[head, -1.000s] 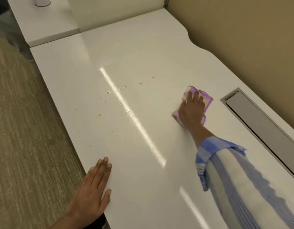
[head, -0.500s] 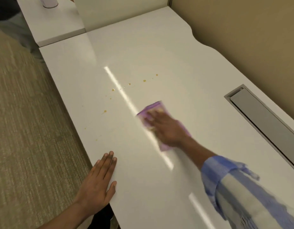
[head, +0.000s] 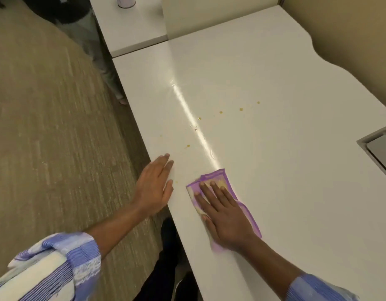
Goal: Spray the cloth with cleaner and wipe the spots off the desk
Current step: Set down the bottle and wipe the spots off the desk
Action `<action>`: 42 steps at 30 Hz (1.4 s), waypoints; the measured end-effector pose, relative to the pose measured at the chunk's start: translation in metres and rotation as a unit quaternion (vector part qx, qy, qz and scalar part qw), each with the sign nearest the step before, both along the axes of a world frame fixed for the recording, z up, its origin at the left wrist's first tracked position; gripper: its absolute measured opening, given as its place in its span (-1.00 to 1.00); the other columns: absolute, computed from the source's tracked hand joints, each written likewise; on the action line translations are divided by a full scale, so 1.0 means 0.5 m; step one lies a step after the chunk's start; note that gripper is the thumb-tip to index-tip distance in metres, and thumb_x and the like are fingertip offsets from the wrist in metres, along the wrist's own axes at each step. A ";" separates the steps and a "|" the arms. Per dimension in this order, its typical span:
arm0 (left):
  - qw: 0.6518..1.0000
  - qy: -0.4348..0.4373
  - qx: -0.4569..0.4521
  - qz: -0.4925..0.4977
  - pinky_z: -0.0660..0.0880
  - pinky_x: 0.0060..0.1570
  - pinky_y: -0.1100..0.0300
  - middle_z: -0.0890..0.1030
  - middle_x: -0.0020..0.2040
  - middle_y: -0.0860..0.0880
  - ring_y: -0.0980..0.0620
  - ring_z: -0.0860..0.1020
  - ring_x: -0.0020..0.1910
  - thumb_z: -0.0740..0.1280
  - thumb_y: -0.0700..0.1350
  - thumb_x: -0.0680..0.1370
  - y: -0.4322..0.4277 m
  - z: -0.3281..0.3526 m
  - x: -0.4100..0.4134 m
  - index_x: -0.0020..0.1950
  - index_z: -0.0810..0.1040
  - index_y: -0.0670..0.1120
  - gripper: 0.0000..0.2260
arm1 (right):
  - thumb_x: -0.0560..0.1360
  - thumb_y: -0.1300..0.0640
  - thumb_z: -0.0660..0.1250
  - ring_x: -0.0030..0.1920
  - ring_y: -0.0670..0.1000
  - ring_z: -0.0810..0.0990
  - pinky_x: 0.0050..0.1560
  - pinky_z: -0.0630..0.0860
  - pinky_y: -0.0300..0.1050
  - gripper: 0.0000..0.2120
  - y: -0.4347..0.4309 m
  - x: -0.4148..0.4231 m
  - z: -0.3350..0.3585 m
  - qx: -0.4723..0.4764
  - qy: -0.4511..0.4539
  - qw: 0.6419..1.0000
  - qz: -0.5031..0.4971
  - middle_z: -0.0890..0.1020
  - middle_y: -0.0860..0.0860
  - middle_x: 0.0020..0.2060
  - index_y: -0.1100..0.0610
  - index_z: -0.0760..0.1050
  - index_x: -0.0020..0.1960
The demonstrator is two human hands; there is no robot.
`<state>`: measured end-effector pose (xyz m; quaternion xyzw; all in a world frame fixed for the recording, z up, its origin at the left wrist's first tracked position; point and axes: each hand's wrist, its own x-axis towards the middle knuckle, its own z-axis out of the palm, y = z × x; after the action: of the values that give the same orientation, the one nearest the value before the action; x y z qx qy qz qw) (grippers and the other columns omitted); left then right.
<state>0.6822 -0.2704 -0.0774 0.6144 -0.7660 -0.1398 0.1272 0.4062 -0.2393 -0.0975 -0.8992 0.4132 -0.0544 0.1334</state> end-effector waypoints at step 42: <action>0.995 -0.077 0.030 0.064 -0.03 0.62 -0.13 -0.05 0.68 -0.21 -0.14 -0.07 0.66 -0.07 0.02 0.68 -0.204 -0.070 0.177 0.66 -0.04 -0.24 -0.41 | 0.71 -0.06 -0.08 0.67 0.18 -0.01 0.61 0.07 0.22 -0.44 -0.392 0.330 -0.011 0.018 0.024 0.999 -0.043 0.05 0.12 0.67 0.08 0.06 0.68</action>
<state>0.7706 -0.3725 -0.1123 0.6744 -0.7283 -0.1068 0.0582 0.5713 -0.4353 -0.1031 -0.8792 0.4553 -0.0305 0.1374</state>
